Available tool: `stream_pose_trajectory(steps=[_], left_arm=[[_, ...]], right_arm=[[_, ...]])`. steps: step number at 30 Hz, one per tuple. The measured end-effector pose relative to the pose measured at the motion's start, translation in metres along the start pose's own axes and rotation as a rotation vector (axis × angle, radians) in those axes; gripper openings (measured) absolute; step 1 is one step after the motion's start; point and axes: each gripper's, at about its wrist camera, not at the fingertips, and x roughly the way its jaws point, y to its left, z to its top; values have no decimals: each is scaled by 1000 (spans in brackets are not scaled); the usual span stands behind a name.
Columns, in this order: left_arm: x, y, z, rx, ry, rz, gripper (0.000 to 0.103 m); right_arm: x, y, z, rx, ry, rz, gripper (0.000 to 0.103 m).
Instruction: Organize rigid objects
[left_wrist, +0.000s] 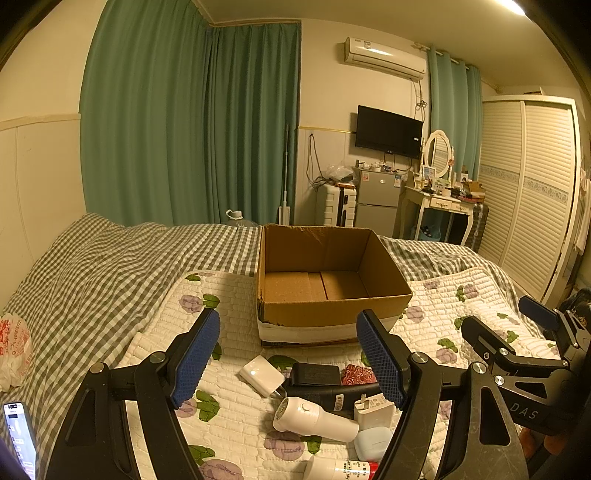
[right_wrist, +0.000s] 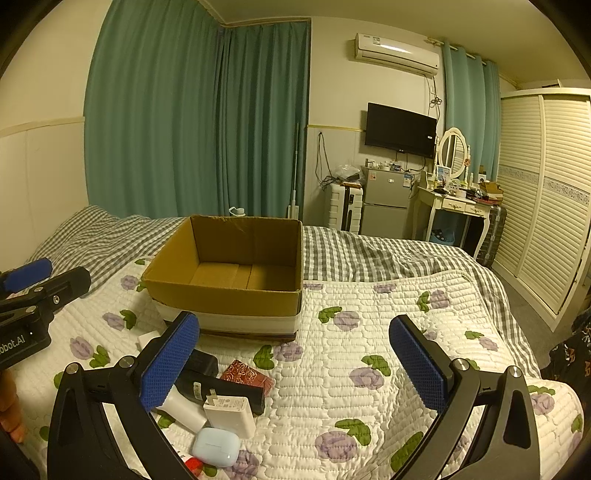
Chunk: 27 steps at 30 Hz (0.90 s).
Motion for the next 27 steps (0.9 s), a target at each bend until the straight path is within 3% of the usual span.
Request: stream_pose_trajectory(steps=[12,17,21,27], left_arm=[[-12,-3,1,12,-17,26,79],[-20,-7,-9,19,17,47,79],[-10,-10,-32,30,103,60,79],[17,-10,-65,47,229,89,79]], right_arm=[[-10,-2,5,2,-10,13,103],[-21,-10,1,-4,13,44,103],[-12,-5,-21,-35,88,77,103],[37,14,-71,-74,300,150,103]])
